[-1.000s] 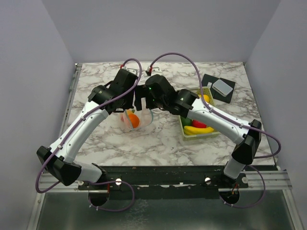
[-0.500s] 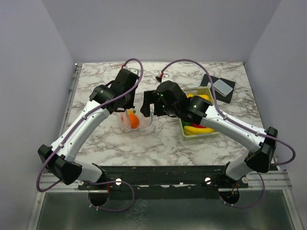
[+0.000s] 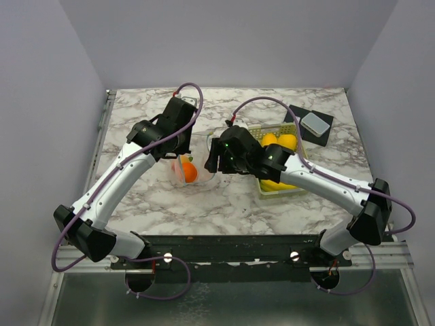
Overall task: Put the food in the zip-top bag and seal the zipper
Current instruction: Adjust the zipper food storage bag at the center of the board.
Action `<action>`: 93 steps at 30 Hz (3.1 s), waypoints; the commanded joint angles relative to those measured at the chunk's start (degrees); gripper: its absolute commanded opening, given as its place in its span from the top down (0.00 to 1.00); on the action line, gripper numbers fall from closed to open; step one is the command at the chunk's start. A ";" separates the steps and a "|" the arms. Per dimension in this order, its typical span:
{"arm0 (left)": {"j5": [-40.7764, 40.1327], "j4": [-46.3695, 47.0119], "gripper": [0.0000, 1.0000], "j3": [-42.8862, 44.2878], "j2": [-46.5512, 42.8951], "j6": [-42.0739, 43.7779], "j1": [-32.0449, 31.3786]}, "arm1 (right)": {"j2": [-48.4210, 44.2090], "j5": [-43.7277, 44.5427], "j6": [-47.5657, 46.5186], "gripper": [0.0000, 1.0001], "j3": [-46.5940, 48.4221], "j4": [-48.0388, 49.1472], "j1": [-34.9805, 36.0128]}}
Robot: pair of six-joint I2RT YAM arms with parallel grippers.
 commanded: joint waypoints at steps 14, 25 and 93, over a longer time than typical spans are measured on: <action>3.86 -0.15 1.00 0.21 -1.85 0.68 -0.28 | 6.20 4.53 4.57 0.93 4.09 -0.20 0.44; 2.19 -3.61 1.00 0.39 -4.14 0.73 -0.24 | 2.00 5.64 -3.79 0.99 8.26 -5.58 0.44; 17.42 14.27 0.98 -6.50 -15.86 -2.74 -0.25 | -2.68 -4.95 -12.10 0.99 15.58 -16.98 -8.52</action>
